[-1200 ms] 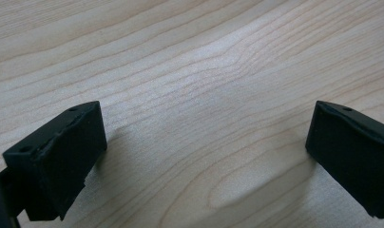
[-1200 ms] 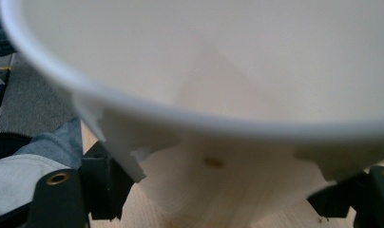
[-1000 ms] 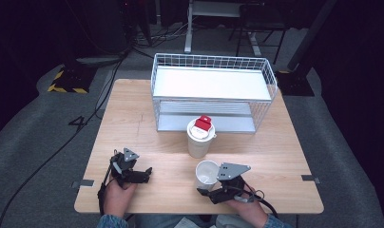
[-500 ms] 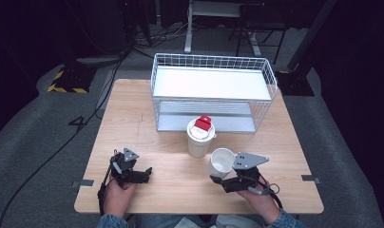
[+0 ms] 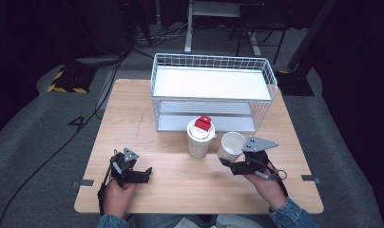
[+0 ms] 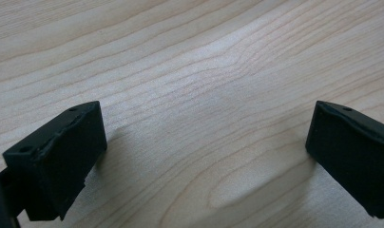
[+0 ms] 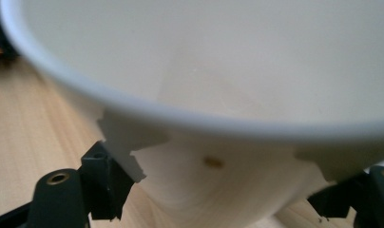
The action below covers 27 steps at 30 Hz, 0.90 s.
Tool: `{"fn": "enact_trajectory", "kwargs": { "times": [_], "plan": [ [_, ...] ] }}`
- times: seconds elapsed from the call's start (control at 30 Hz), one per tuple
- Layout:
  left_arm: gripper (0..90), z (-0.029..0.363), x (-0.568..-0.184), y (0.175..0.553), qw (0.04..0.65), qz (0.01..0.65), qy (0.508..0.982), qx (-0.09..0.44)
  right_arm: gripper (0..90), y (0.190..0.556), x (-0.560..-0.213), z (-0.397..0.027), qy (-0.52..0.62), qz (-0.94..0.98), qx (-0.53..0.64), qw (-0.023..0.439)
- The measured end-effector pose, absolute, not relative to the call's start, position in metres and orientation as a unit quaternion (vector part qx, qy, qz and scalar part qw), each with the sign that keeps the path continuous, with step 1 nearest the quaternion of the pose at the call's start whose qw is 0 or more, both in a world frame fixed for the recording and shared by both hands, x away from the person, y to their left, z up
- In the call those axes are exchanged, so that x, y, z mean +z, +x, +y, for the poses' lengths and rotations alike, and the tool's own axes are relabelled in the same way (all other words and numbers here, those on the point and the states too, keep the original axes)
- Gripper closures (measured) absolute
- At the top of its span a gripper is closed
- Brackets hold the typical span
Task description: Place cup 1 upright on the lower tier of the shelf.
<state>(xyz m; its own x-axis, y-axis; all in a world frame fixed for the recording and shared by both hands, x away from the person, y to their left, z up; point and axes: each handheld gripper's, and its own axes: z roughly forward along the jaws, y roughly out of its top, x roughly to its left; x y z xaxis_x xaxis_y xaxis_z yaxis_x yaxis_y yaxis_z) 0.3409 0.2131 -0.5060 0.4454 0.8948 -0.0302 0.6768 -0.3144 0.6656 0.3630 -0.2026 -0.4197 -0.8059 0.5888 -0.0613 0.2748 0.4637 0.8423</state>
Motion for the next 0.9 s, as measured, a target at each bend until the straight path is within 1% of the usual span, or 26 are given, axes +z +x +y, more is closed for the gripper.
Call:
{"fn": "enact_trajectory", "kwargs": {
  "times": [0.2, 0.43, 0.9],
  "plan": [
    [0.2, 0.213, -0.506, 0.341, 0.310, 0.496, 0.792, 0.176, 24.0, 0.377, -0.418, -0.205, 0.277, 0.835, 0.439, 0.184],
    [0.2, 0.213, -0.506, 0.341, 0.311, 0.496, 0.792, 0.174, 24.0, 0.403, -0.418, -0.204, 0.300, 0.834, 0.415, 0.204],
    [0.2, 0.213, -0.506, 0.341, 0.311, 0.496, 0.792, 0.175, 24.0, 0.444, -0.428, -0.203, 0.343, 0.822, 0.390, 0.235]
  ]
}}
